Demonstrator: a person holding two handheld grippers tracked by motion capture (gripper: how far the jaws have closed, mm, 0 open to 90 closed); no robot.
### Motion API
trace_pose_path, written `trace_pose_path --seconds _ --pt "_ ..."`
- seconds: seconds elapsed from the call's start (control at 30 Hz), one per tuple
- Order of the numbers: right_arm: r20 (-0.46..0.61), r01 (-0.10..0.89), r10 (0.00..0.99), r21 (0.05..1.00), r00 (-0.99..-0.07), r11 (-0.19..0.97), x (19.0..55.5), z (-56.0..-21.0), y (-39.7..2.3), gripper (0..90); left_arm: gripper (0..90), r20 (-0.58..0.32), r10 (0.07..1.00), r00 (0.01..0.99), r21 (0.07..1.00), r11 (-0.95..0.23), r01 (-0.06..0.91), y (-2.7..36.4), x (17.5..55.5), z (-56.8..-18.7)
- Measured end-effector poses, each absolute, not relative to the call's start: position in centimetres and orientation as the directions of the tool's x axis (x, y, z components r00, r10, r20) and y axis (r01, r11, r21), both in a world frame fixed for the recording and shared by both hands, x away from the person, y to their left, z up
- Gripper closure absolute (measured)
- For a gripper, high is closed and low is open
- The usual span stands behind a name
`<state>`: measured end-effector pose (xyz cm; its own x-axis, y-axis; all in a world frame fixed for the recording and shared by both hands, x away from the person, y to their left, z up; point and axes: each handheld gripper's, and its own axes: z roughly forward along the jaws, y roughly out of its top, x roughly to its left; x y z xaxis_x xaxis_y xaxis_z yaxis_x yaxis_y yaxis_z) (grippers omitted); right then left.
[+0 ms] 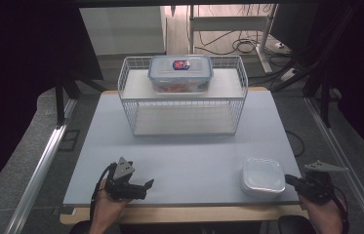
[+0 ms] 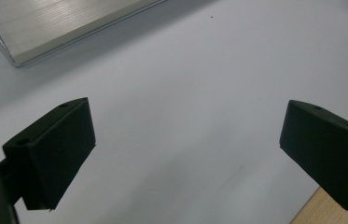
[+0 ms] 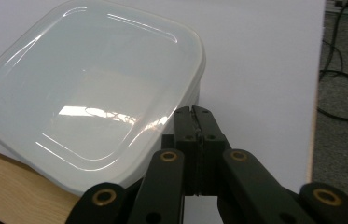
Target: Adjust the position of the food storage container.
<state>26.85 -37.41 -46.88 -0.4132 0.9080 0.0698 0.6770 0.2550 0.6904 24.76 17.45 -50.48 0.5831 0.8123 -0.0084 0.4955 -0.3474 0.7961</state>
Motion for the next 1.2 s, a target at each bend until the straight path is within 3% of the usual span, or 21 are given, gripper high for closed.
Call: trace_pose_path --seconds 1.03,1.2 --pt "0.183 0.634 0.748 0.677 -0.638 0.375 30.6 -47.5 -26.9 88.8 4.5 -0.08 0.815 0.574 0.768 -0.317 0.557 16.8 25.3 -50.8" --pt "0.185 0.619 0.718 0.674 -0.671 0.404 30.6 -47.6 -25.2 88.8 13.4 -0.088 0.799 0.595 0.756 -0.335 0.563 16.3 25.3 -50.8"
